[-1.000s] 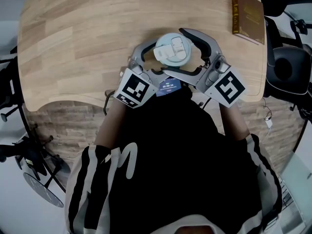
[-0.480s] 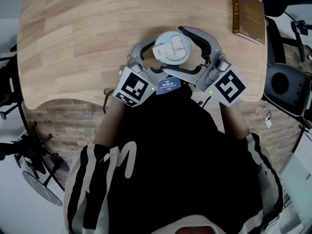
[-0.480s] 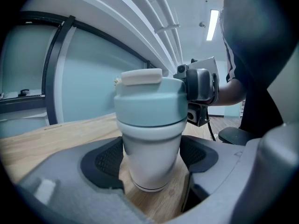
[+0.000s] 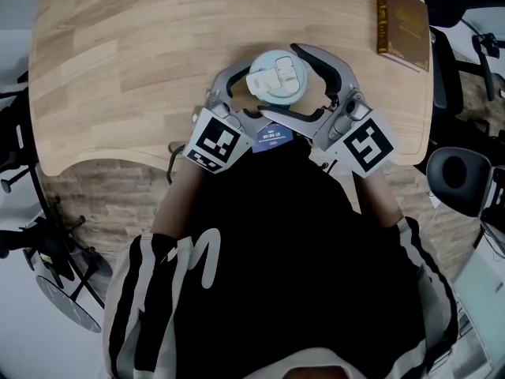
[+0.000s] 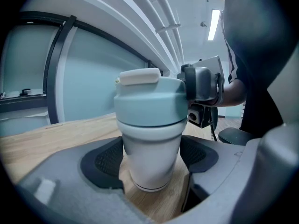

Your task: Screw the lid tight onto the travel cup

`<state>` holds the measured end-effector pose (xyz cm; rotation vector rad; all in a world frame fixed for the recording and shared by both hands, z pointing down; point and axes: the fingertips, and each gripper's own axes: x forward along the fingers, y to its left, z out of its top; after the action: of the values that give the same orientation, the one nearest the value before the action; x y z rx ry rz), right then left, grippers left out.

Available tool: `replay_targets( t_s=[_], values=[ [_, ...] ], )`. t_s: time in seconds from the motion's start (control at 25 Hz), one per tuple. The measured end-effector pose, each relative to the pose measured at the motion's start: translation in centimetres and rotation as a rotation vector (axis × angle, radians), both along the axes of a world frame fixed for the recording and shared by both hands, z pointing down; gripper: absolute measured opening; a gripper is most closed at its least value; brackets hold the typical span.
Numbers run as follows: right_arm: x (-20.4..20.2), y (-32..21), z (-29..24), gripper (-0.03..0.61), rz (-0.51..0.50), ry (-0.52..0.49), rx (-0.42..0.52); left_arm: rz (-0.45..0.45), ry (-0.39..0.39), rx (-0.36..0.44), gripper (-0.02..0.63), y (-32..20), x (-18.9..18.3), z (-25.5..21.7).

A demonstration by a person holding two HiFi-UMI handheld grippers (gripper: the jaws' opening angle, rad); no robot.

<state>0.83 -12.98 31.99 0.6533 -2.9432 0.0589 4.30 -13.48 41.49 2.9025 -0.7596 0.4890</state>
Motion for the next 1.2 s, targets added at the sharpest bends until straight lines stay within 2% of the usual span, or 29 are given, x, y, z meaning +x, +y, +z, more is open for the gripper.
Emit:
replay_targets(
  t_s=[0.92, 1.08, 1.2],
  values=[
    [-0.32, -0.65, 0.13, 0.43, 0.17, 0.025, -0.01, -0.041, -0.007, -0.004, 0.39, -0.16, -0.13, 0.08],
    [-0.2, -0.52, 0.24, 0.43, 0.168, 0.019, -0.023, -0.04, -0.011, -0.008, 0.391, 0.0, 0.01, 0.18],
    [-0.2, -0.27, 0.36, 0.43, 0.095, 0.022, -0.05, -0.038, -0.007, -0.005, 0.391, -0.06, 0.07, 0.18]
  ],
)
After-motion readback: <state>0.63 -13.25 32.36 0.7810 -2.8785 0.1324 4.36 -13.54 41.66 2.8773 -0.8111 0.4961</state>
